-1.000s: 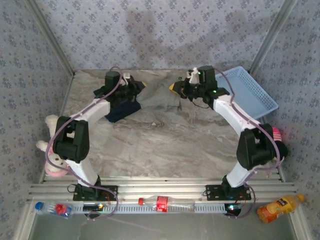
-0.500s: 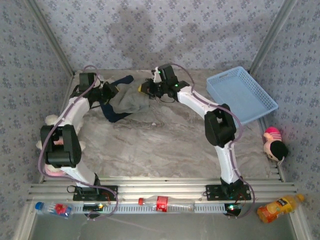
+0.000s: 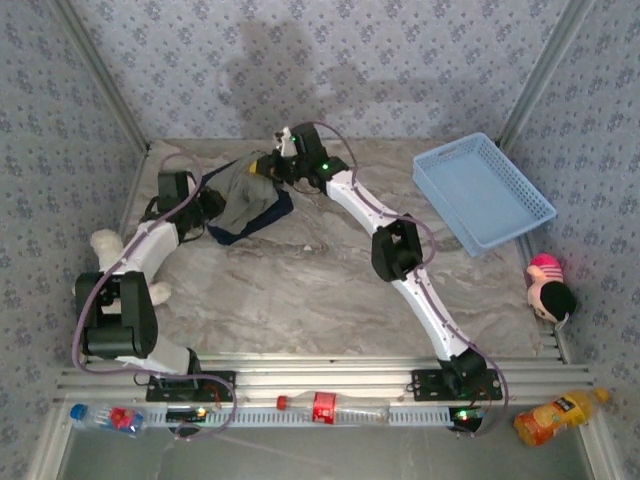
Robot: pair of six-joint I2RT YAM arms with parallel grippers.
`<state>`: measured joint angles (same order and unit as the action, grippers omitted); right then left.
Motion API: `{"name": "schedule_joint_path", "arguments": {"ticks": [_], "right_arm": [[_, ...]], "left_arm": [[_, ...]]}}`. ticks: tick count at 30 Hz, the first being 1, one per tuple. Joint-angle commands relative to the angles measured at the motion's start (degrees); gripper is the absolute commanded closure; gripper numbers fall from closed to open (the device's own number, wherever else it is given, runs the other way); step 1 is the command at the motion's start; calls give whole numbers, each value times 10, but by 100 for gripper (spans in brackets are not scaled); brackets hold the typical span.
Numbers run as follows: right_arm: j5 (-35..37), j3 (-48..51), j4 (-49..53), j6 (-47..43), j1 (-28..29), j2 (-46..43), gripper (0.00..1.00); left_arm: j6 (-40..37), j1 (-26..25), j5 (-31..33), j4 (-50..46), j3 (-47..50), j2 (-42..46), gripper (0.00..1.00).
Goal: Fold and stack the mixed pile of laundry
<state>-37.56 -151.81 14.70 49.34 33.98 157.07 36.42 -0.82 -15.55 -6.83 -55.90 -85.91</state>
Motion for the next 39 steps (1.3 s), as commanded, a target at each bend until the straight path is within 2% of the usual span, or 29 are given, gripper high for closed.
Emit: {"name": "schedule_joint_path", "arguments": {"ticks": [1, 2, 3, 4, 5, 7, 8, 11, 15, 19, 24, 29, 31, 33, 34, 37, 38, 39], "right_arm": [[30, -21, -20, 35, -22, 40, 90], [27, -12, -14, 35, -25, 41, 82], [25, -7, -6, 34, -28, 40, 68], [22, -8, 11, 28, -33, 38, 41], [24, -6, 26, 20, -37, 30, 33], [33, 10, 45, -2, -46, 4, 26], [40, 24, 53, -13, -49, -14, 25], [54, 80, 71, -48, -60, -78, 24], [81, 160, 124, -105, -64, -163, 24], [99, 266, 142, -128, -66, -246, 24], [114, 408, 144, -156, -71, -349, 24], [123, 510, 145, -162, -80, -422, 24], [131, 540, 146, -164, -83, -442, 24], [140, 566, 150, -167, -87, -460, 24], [144, 575, 149, -167, -89, -467, 25], [153, 595, 145, -166, -96, -488, 25], [156, 597, 146, -167, -97, -492, 25], [157, 597, 146, -169, -100, -496, 25]], "left_arm": [[-32, 4, 29, -40, 18, 2, 44], [-32, 8, 33, -63, 10, -9, 25], [-32, 11, 35, -83, -4, -19, 17], [-33, 17, 33, -103, -18, -24, 11], [-33, 24, 34, -120, -31, -26, 5], [-34, 41, 33, -139, -55, -24, 4], [-34, 50, 33, -146, -67, -22, 1], [-34, 77, 27, -147, -103, -36, 0], [4, 95, -33, -108, -138, -97, 4], [82, 86, -86, -43, -141, -147, 7], [157, 56, -93, -13, -141, -176, 5], [200, 33, -90, 4, -177, -218, 6], [213, 29, -91, 7, -192, -242, 10], [215, 24, -91, 8, -209, -266, 23], [213, 24, -92, 8, -216, -273, 33], [188, 21, -95, 0, -252, -288, 87], [169, 19, -96, -14, -276, -291, 99], [148, 16, -102, -25, -303, -296, 100]]}}
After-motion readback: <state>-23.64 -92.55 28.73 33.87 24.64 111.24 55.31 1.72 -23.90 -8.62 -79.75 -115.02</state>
